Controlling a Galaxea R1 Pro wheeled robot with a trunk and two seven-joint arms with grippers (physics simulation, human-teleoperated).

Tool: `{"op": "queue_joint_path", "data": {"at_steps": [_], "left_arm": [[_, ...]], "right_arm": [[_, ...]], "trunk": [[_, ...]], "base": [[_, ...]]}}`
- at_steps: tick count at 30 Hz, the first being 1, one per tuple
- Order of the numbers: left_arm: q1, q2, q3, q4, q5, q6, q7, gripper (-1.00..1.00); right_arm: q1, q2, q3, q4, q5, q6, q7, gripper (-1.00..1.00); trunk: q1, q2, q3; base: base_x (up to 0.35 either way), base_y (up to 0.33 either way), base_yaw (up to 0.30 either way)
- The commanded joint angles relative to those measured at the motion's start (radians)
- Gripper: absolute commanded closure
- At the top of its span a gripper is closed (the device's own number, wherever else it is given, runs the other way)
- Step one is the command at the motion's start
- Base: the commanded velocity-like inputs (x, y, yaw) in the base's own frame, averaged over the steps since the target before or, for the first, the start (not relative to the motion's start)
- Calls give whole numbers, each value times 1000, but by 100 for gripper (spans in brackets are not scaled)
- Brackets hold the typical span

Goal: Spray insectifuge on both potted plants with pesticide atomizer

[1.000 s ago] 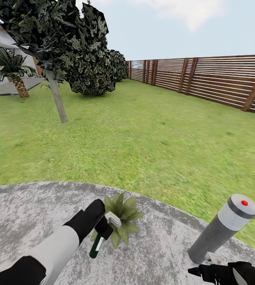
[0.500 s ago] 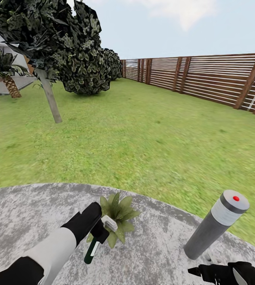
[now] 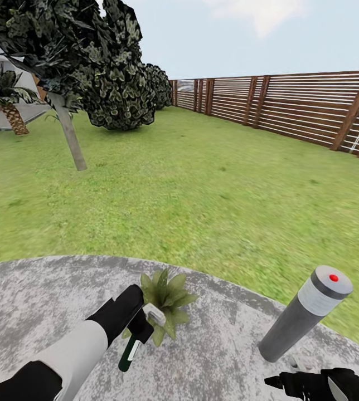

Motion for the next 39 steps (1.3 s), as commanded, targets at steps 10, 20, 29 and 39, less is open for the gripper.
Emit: {"op": "queue_joint_path", "data": {"at_steps": [10,20,29,39], "left_arm": [[0,-1,-2,-1,-10,1,-11,100],[0,-1,-2,-1,-10,1,-11,100],[0,-1,-2,1,-10,1,-10,100],[0,-1,-3,0,-13,-1,5,100]], "right_arm": [[0,0,-8,-1,2,10,3,-100],[0,0,-8,-1,2,10,3,-100],[0,0,-8,-1,2,10,3,-100],[0,0,-8,-1,2,10,3,-100]], "trunk": [[11,-21,-10],[23,-42,-20],[38,-70,-32],[38,-70,-32]], "base": [[0,0,0],[0,0,0],[0,0,0],[0,0,0]]}}
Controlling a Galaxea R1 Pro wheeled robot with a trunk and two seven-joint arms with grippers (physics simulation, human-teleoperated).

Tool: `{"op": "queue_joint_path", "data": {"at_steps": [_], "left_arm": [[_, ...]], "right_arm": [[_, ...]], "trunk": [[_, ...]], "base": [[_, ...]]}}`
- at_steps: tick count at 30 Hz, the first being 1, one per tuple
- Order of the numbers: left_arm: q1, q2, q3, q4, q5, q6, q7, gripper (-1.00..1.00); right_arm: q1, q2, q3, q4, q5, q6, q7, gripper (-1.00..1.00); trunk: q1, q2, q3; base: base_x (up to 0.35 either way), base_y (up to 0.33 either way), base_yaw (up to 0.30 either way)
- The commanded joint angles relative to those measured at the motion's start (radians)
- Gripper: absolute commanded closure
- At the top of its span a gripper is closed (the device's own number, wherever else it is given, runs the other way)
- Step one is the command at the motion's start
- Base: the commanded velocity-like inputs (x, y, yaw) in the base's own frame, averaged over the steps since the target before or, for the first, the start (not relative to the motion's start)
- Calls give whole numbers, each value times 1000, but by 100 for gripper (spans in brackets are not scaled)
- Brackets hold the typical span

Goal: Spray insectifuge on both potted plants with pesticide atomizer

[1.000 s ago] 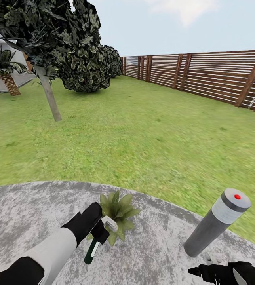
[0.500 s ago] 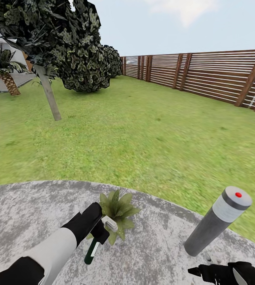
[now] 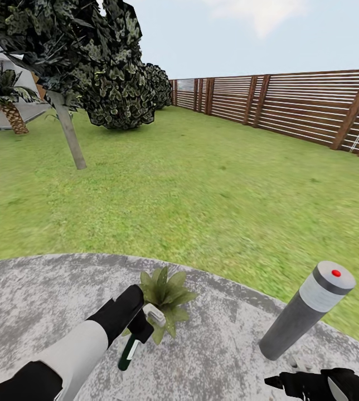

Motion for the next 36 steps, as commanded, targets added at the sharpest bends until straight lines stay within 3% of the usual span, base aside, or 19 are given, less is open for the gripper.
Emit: {"op": "queue_joint_path", "data": {"at_steps": [1,6,23,26,32,36], "left_arm": [[-1,-1,-2,-2,-9,2,-1,100],[-2,-21,4,-46,-8,6,18,100],[-9,-23,4,-75,-9,10,20,100],[-9,-21,2,-63,-9,10,20,100],[-5,-22,-4,64,-9,3,21,100],[0,-20,0,74,-5,-4,21,100]], "right_arm": [[0,0,-8,-1,1,10,3,-100],[0,0,-8,-1,1,10,3,-100],[0,0,-8,-1,1,10,3,-100],[0,0,-8,-1,1,10,2,-100],[0,0,-8,-1,1,10,2,-100],[0,1,-7,-1,1,10,2,-100]], "trunk": [[0,0,-1],[0,0,-1],[0,0,-1],[0,0,-1],[0,0,-1],[0,0,-1]], "base": [[0,0,0],[0,0,0],[0,0,0],[0,0,0],[0,0,0],[0,0,0]]}}
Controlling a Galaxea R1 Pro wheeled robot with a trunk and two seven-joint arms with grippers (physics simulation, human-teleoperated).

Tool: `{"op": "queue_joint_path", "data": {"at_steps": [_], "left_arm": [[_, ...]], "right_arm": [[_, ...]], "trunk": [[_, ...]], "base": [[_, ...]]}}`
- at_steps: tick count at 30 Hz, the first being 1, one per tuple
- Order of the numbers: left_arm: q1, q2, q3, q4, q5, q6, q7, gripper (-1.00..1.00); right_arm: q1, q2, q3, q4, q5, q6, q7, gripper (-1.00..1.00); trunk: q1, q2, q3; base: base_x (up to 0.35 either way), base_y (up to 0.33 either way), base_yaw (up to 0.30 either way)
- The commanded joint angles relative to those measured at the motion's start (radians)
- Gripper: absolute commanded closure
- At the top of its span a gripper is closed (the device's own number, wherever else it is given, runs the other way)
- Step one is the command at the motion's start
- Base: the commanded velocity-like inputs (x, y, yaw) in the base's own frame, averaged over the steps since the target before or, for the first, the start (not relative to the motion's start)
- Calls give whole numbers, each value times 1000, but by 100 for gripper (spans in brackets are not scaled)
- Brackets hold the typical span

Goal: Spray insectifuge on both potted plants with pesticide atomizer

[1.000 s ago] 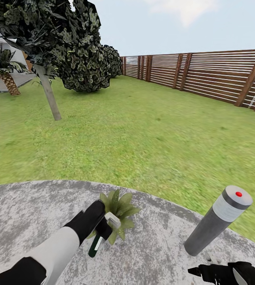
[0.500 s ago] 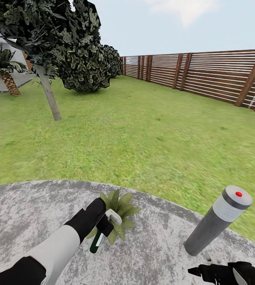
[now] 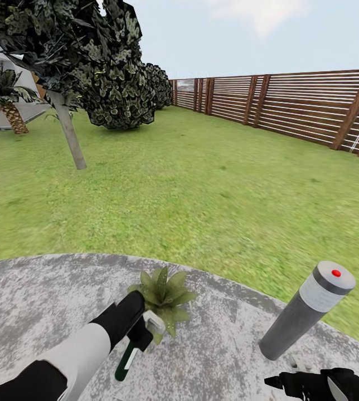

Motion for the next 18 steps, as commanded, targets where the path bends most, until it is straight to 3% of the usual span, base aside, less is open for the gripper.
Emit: {"op": "queue_joint_path", "data": {"at_steps": [1,9,11,13,18], "left_arm": [[0,1,-3,1,-10,1,-10,100],[0,-1,3,5,8,1,-12,100],[0,-2,30,1,9,0,-12,100],[0,-2,79,-36,9,0,-12,100],[0,-2,140,-70,9,0,-10,100]], "right_arm": [[0,0,-8,-1,2,10,3,-100],[0,0,-8,-1,2,10,2,-100],[0,1,-8,-1,2,10,2,-100],[0,1,-9,-1,2,10,3,-100],[0,0,-9,-1,2,10,3,-100]], "trunk": [[0,0,-1],[0,0,-1],[0,0,-1],[0,0,-1],[0,0,-1]], "base": [[0,0,0],[0,0,0],[0,0,0],[0,0,0],[0,0,0]]}}
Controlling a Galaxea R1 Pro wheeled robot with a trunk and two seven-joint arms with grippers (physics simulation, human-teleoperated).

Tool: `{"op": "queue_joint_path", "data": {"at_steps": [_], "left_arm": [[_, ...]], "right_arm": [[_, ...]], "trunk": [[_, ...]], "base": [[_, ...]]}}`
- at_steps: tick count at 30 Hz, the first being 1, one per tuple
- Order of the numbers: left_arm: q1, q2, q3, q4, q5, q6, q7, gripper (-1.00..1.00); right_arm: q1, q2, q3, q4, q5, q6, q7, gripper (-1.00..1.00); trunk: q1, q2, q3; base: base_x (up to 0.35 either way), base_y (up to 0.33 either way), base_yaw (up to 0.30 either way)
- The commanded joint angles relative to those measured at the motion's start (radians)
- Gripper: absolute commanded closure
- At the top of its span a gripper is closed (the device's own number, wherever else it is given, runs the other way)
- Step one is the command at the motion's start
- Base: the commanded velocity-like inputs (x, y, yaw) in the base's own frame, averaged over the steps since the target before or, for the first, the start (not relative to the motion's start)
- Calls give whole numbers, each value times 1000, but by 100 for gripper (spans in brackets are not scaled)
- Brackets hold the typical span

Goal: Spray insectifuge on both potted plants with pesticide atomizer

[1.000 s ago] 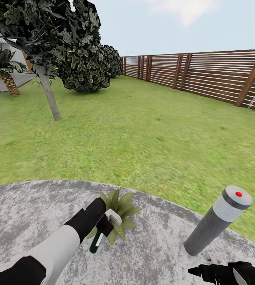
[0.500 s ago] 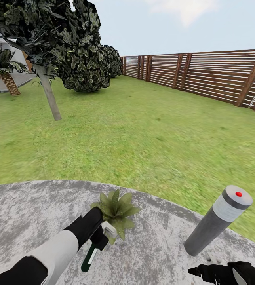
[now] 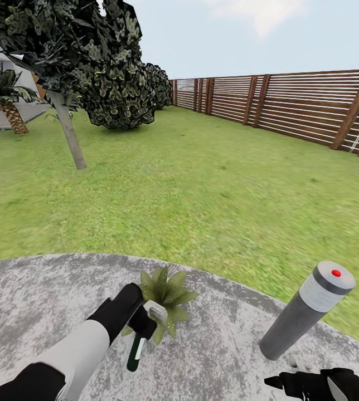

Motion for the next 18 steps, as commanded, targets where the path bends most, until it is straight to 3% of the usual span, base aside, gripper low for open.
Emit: {"op": "queue_joint_path", "data": {"at_steps": [1,12,18], "left_arm": [[0,0,5,-2,-10,2,-9,100],[0,0,13,1,-14,3,-10,100],[0,0,11,53,-18,5,-10,100]], "right_arm": [[0,0,-8,-1,1,10,3,-100],[0,0,-8,-1,1,10,3,-100],[0,0,-7,-1,1,10,3,-100]], "trunk": [[0,0,-1],[0,0,-1],[0,0,-1]], "base": [[0,0,0],[0,0,0],[0,0,0]]}}
